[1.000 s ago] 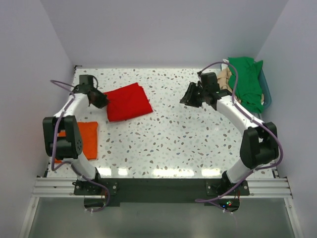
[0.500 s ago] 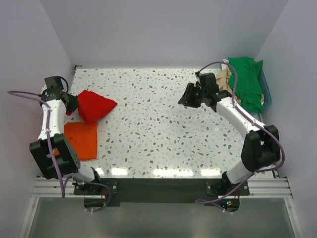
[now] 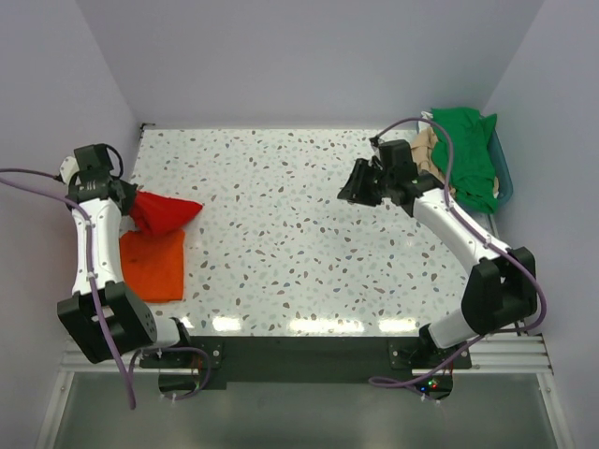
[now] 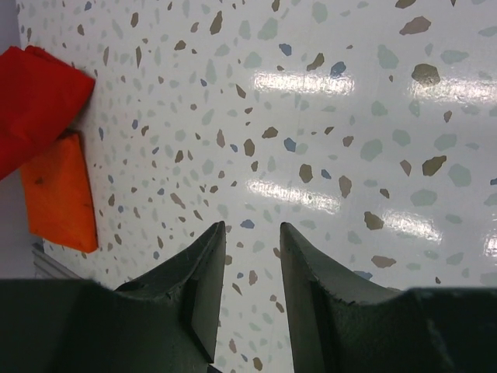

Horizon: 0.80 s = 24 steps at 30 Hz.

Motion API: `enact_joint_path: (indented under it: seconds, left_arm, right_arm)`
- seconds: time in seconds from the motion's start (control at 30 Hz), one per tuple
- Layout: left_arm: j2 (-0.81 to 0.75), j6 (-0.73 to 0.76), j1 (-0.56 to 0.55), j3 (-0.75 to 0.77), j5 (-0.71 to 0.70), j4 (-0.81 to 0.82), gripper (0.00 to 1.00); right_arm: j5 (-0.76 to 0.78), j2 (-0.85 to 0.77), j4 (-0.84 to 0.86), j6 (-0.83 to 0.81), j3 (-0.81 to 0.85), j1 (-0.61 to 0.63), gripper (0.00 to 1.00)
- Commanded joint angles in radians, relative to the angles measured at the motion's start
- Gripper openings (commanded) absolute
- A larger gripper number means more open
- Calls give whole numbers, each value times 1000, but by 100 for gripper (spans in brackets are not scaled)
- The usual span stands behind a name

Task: Fold and stack the t-shirts
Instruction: Neatly place the folded tshirt to the corner

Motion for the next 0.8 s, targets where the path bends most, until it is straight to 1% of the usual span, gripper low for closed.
enact_joint_path:
  seconds: [0.0, 0.27, 0.77]
  left_arm:
    - [-53, 45, 10, 43, -44, 4, 0]
    - [-73, 126, 11, 94, -39, 4, 0]
    - [-130, 166, 14, 102, -22, -21, 0]
  right_arm:
    - [2, -53, -17, -21, -9, 5, 38]
    - [13, -87, -32, -21, -17, 10, 38]
    - [33, -133, -60, -23, -29, 13, 38]
